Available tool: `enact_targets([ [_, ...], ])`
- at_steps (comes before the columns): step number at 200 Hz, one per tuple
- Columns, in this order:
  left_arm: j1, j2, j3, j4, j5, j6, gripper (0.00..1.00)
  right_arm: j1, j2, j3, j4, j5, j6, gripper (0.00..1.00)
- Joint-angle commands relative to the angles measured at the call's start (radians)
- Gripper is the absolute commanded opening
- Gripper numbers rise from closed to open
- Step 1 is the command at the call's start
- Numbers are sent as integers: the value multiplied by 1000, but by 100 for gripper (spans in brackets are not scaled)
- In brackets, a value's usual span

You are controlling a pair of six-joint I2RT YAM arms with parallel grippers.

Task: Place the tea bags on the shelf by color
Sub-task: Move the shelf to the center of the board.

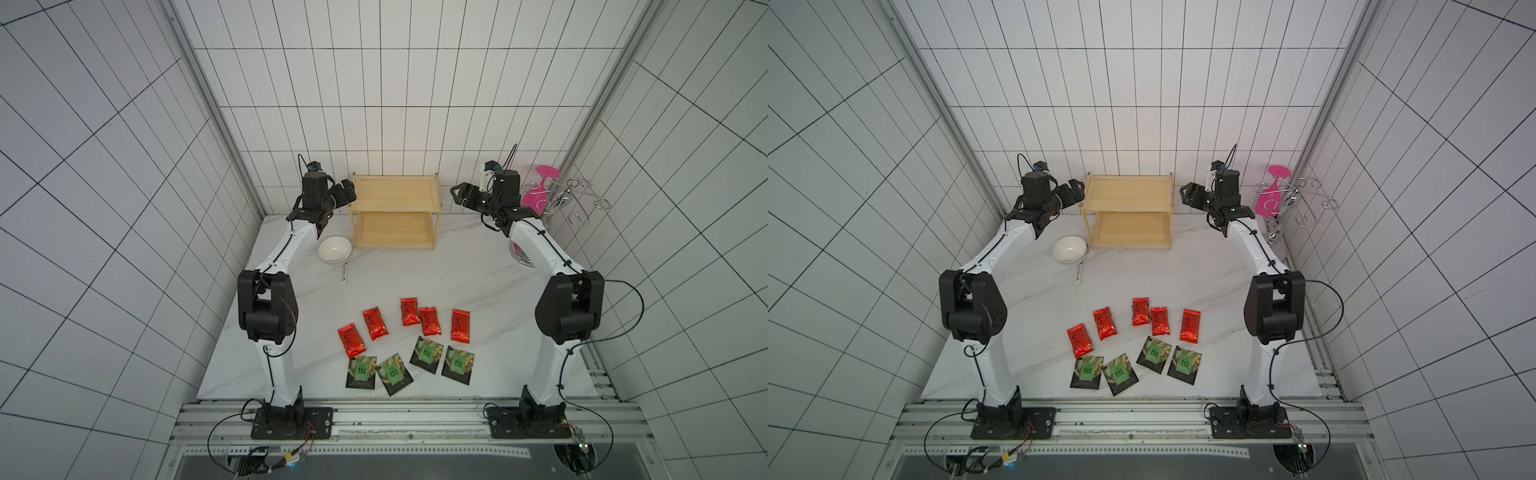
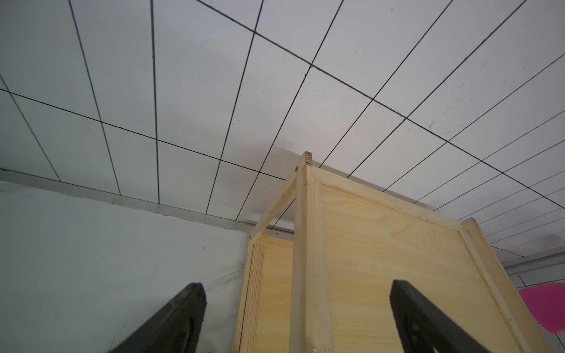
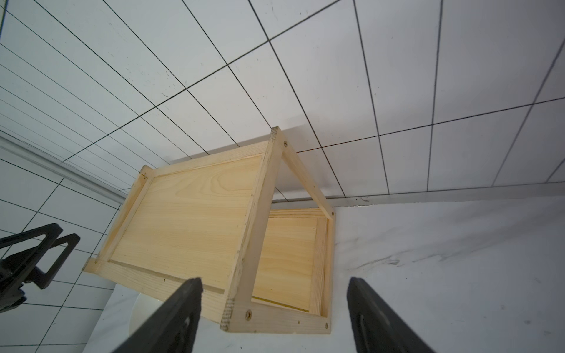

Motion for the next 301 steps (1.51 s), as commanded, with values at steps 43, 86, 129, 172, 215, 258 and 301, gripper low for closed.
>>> enact_targets([
  [43, -10, 138, 121, -58, 280, -39, 89, 32, 150, 166, -5, -187, 80, 67],
  [86, -22, 150, 125, -55, 310, -52, 77, 43, 165, 175, 9, -204, 96, 61],
  [129, -78, 135, 129, -61, 320, -52, 70, 42, 103, 122, 8, -186, 89, 47],
  [172, -143, 107, 96, -71, 301, -45, 69, 15, -3, -1, 10, -145, 81, 40],
  [215, -188, 65, 37, -67, 261, -45, 69, -7, -108, -154, 32, -107, 78, 39],
  [258, -192, -6, -67, -25, 209, -64, 70, -14, -153, -238, 34, -92, 80, 39],
  [301, -195, -50, -125, -14, 194, -65, 70, -25, -181, -296, 35, -67, 86, 39],
])
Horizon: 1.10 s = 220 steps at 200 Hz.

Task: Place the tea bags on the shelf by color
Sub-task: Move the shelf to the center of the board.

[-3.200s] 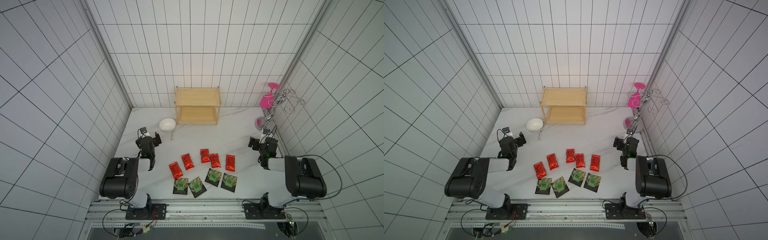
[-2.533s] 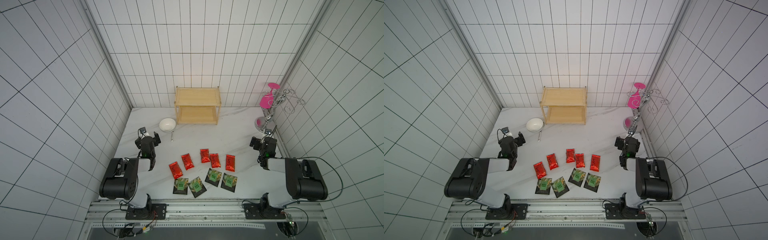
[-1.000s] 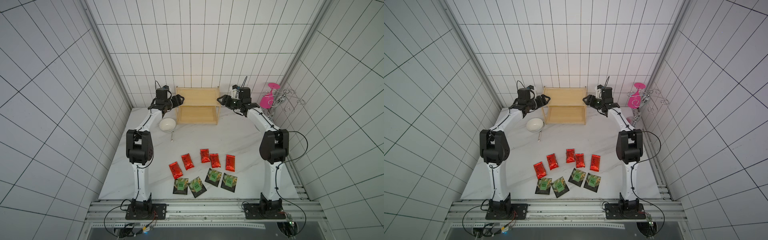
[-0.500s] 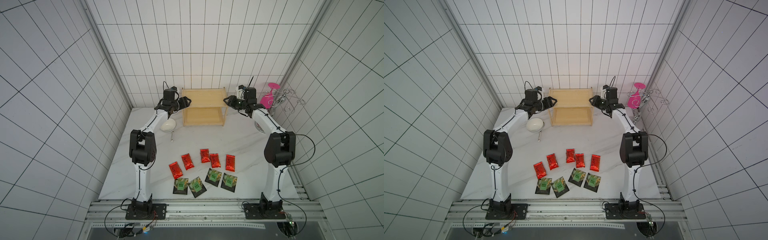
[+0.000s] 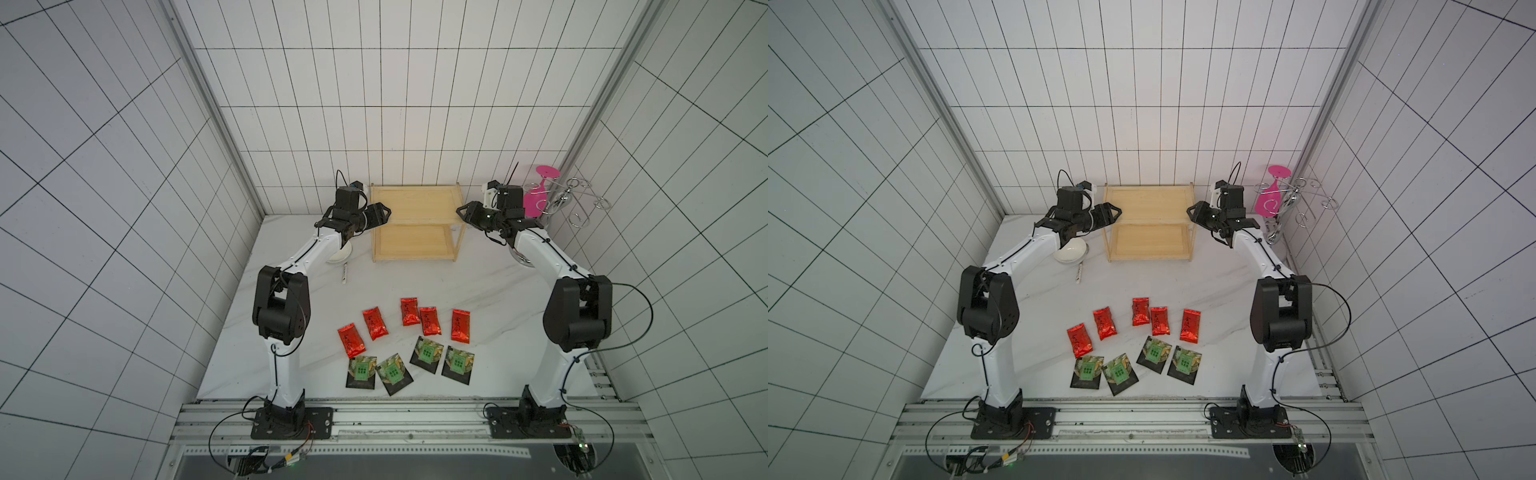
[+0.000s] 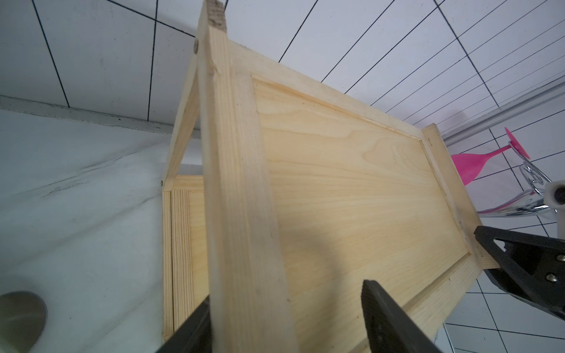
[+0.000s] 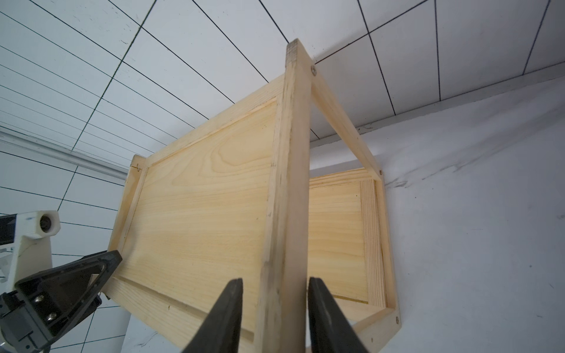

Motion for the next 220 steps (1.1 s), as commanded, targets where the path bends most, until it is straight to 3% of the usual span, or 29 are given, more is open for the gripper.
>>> enact_targets([
  [1, -10, -45, -26, 31, -10, -1, 70, 2, -56, -37, 36, 2, -2, 39],
  [133, -53, -31, -15, 17, -30, 7, 73, -17, -164, -133, 21, 42, -22, 39],
  [173, -27, -74, -1, -3, -182, 76, 95, -27, -201, -153, 2, 96, -28, 39],
  [198, -3, -101, 40, -60, -268, 110, 96, -27, -223, -149, -69, 205, -15, 40],
  [220, -15, -170, -5, -64, -341, 126, 98, -4, -264, -172, -161, 361, 39, 40],
])
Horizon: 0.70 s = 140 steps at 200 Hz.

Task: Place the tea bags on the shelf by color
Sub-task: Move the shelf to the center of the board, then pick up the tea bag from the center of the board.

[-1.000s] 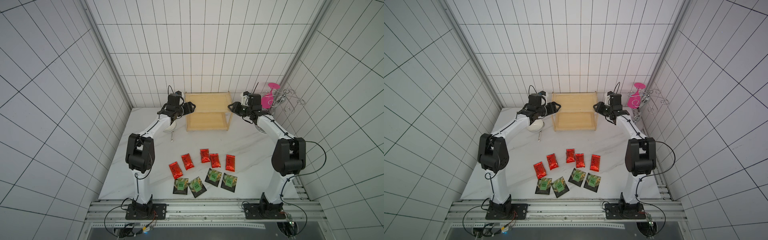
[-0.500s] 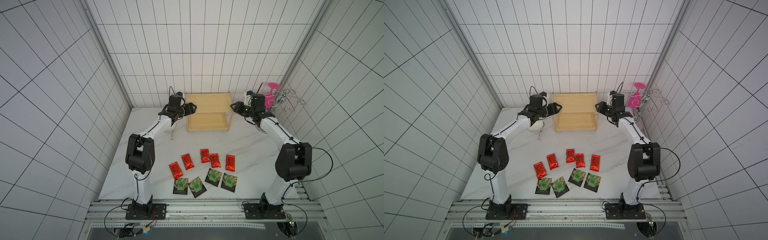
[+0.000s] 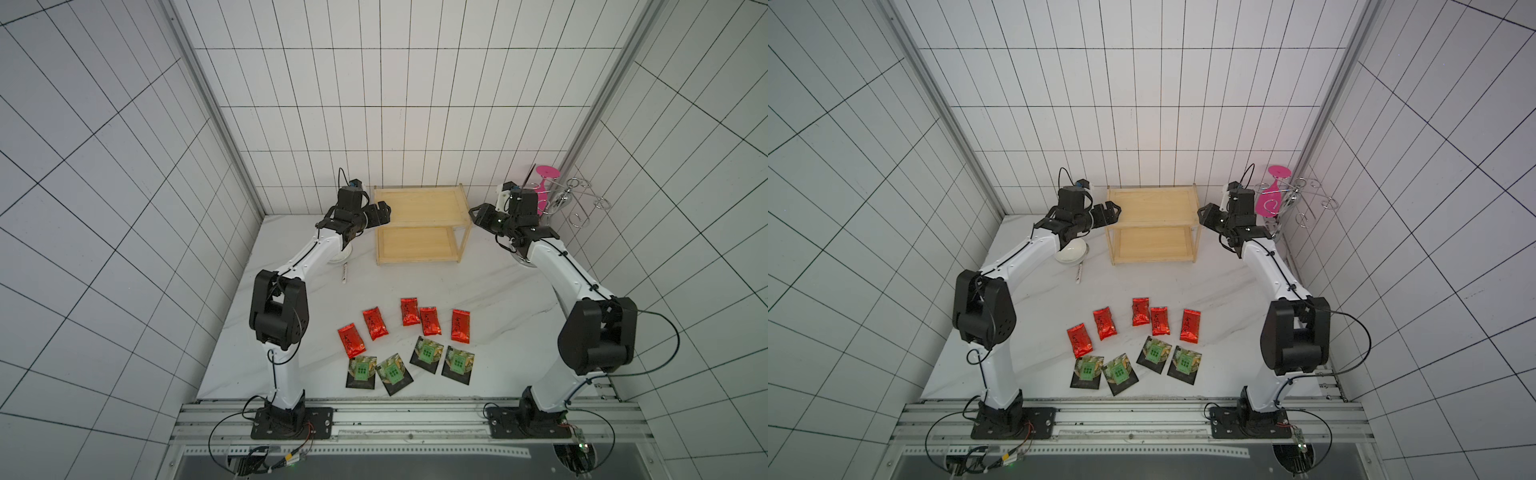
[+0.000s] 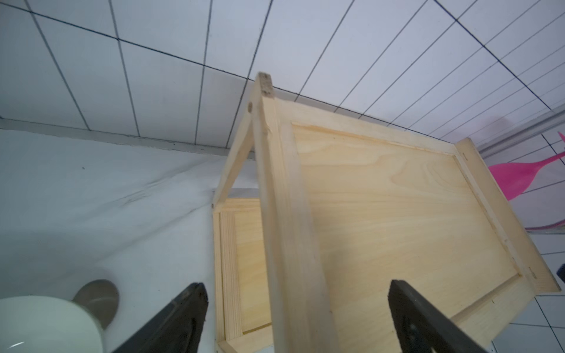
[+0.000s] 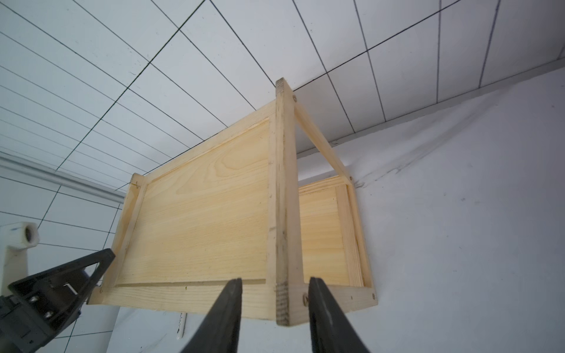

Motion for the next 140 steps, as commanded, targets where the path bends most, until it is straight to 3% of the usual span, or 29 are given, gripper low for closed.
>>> enact_targets([
  [1, -6, -110, -3, -19, -132, 52, 98, 17, -64, -43, -122, 191, 40, 40],
  [56, -101, -334, -226, -45, -408, 56, 98, 123, -252, -287, -188, 340, 23, 40],
  [107, -171, -535, -452, -79, -381, -7, 98, 251, -350, -544, -304, 344, -7, 43],
  [140, -177, -600, -550, -103, -354, -42, 98, 325, -352, -672, -299, 282, 30, 54],
])
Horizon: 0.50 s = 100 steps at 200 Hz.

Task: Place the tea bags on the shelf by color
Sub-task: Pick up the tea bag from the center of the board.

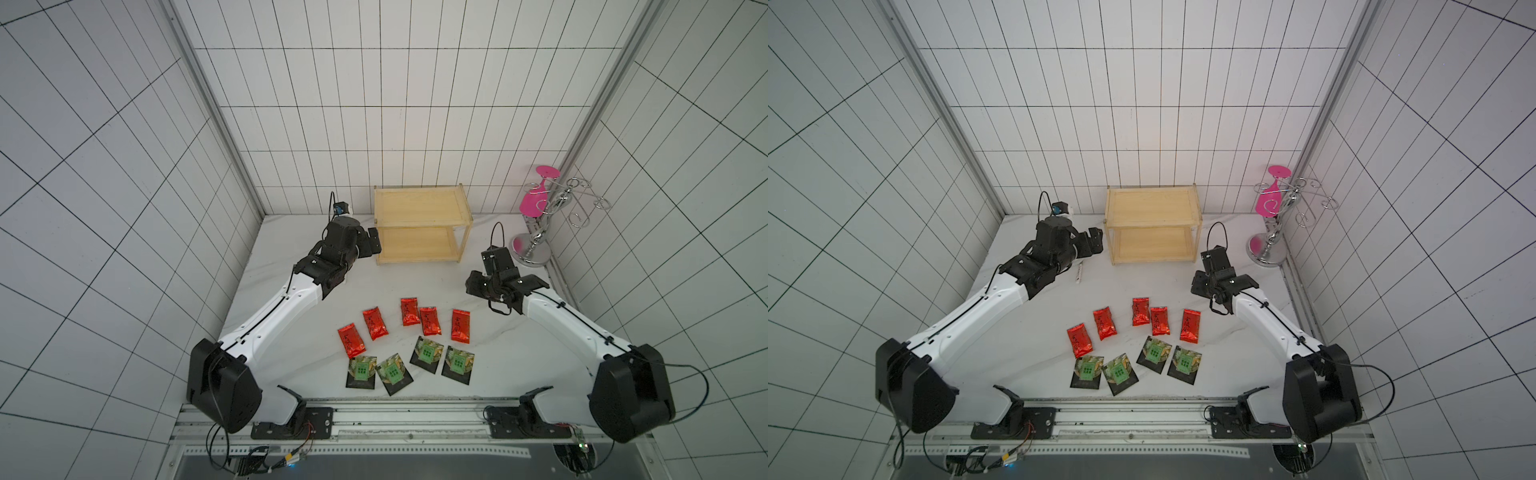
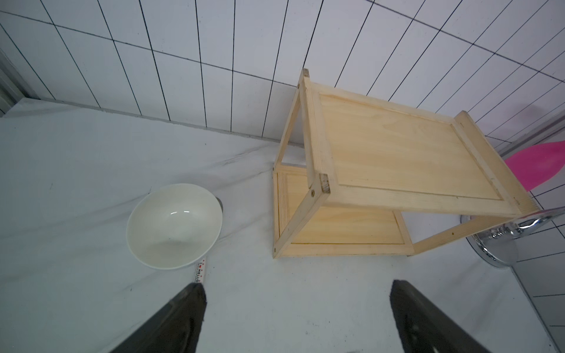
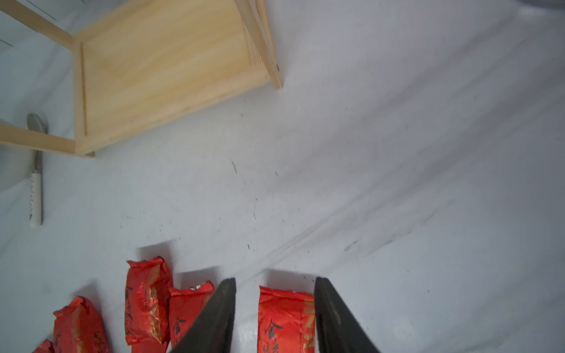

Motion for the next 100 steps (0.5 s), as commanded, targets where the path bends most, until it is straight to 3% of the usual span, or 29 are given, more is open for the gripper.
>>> enact_targets([
  [1, -5, -37, -42, -29, -2, -31, 98, 49, -8, -77, -46, -28, 22, 54],
  [27, -7, -32, -70, -56, 4, -61, 98, 78, 6, -114, -34, -53, 44, 67],
  [52, -7, -15, -66, -97, -8, -99, 98, 100, 13, -128, -24, -63, 62, 74],
  [100, -7, 25, -17, -194, -44, -114, 98, 123, 86, -139, -11, -40, 82, 75],
])
